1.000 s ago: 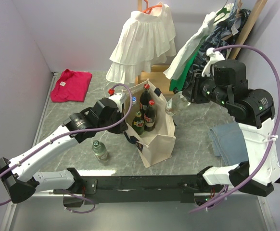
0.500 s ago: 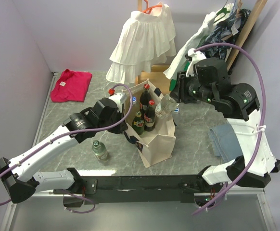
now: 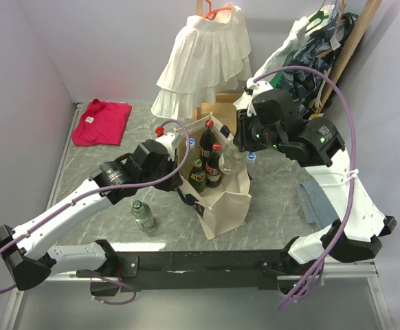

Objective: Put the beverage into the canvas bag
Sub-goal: Place the drink in the canvas bag.

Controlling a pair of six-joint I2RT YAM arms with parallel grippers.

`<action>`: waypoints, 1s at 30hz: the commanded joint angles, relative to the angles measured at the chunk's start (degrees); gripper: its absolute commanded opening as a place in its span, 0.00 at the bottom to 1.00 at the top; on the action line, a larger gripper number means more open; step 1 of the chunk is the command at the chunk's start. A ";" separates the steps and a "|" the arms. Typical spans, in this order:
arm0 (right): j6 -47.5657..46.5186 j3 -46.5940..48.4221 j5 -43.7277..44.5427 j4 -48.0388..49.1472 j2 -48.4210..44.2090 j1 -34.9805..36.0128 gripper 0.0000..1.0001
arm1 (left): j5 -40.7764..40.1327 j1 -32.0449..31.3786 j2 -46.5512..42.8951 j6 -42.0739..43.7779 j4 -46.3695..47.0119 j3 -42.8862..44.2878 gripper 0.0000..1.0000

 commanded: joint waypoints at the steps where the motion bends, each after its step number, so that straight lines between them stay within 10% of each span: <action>1: 1.69 -2.00 3.70 10.52 -1.43 1.11 0.00 | -1.94 -0.05 0.18 1.60 0.20 2.31 0.01; 30: 3.53 -22.13 4.75 21.86 -2.75 1.29 0.00 | -1.32 -0.13 1.76 3.53 0.82 5.29 0.01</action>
